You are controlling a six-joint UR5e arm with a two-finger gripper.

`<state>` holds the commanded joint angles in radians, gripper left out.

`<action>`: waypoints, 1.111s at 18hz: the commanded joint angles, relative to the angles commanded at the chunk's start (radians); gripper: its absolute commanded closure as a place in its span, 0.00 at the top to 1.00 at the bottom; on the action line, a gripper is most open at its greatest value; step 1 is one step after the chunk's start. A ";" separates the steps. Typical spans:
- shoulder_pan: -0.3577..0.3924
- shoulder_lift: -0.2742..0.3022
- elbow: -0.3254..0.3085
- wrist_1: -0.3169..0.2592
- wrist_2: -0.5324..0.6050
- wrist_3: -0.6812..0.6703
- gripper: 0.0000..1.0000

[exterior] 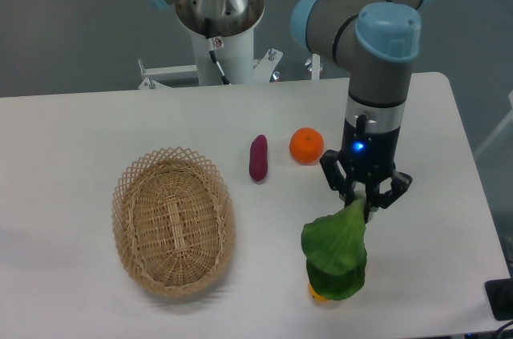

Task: Place the green vegetable in the basket
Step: 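Lift the held green bok choy up off the table with the gripper, then carry the bok choy over to the wicker basket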

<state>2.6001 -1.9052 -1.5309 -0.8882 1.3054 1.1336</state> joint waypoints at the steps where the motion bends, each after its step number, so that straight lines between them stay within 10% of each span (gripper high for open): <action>1: 0.000 0.000 -0.002 0.002 0.000 0.000 0.22; 20: -0.144 0.000 -0.031 0.015 0.165 -0.231 0.22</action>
<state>2.4562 -1.9053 -1.5615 -0.8728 1.4708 0.9022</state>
